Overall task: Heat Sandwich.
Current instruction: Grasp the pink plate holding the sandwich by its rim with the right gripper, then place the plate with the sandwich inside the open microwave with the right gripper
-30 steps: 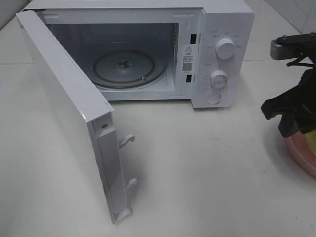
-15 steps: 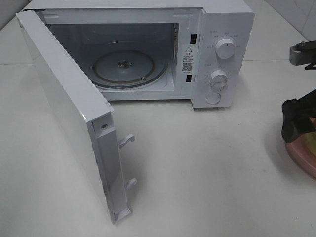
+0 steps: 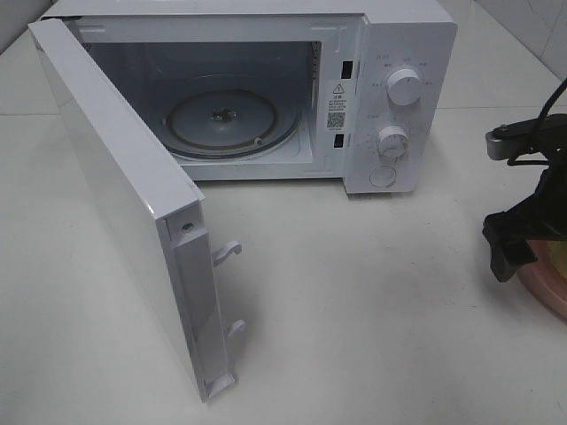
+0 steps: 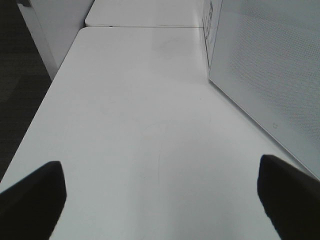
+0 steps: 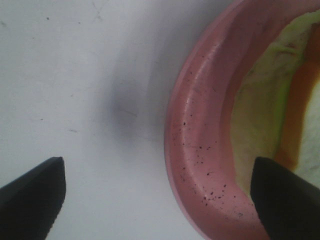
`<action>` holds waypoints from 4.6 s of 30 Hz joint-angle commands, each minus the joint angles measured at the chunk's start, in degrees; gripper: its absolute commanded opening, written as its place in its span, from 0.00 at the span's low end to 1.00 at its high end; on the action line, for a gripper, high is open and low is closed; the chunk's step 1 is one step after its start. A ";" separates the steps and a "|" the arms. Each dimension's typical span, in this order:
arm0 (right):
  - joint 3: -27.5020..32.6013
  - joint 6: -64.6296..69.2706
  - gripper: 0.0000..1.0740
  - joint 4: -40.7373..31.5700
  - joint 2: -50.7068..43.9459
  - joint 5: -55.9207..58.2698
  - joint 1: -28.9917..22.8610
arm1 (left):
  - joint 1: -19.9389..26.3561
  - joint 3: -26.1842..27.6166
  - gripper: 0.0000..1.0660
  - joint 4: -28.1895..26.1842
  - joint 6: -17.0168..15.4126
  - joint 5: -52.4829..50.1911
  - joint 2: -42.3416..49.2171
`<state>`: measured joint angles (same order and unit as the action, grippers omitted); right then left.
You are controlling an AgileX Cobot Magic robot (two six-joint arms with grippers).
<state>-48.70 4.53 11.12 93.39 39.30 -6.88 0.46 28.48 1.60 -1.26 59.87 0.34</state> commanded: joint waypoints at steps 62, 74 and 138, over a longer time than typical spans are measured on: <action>-0.23 11.97 0.00 11.17 11.63 -3.67 0.11 | 0.17 -0.17 0.92 0.11 -0.23 -0.52 1.43; -0.23 13.87 0.00 14.21 6.59 2.58 -3.09 | 0.17 -0.17 0.92 0.11 -0.23 -0.52 1.43; 2.41 14.67 0.00 13.64 -12.03 19.60 -36.50 | 0.17 -0.17 0.92 0.11 -0.17 -0.52 1.43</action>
<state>-46.58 19.25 23.38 81.82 57.98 -43.14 0.46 28.48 1.60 -1.26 59.87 0.34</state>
